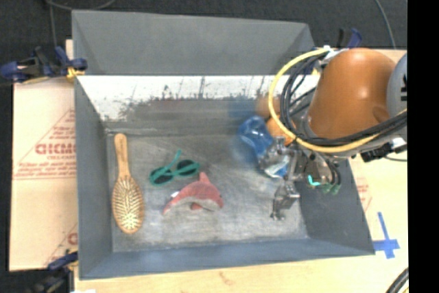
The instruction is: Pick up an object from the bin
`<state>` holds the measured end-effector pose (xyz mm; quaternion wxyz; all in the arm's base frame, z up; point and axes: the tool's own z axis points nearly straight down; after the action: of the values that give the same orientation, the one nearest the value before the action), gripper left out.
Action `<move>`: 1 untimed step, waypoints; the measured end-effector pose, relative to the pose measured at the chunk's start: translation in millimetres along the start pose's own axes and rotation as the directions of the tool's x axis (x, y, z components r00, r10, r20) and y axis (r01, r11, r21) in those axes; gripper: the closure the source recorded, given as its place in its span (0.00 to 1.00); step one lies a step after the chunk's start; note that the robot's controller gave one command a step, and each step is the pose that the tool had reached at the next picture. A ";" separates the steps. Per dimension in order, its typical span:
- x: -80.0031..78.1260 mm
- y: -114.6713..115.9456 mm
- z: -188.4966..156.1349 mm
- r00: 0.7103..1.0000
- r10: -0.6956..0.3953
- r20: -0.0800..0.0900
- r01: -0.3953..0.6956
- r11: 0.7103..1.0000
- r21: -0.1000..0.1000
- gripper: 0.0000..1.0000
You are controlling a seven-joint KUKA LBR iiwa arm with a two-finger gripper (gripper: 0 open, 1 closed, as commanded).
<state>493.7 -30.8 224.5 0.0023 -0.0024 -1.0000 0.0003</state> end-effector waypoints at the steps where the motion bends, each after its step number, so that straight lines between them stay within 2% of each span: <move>1: -1.5 -0.2 -3.8 1.000 -0.001 0.008 0.001 1.000 0.001 0.00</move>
Offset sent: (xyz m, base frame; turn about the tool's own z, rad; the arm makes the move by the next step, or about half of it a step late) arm 0.0086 0.0579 -0.1459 0.0656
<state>495.2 -31.0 228.3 -0.0016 -0.0019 -1.0000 0.0007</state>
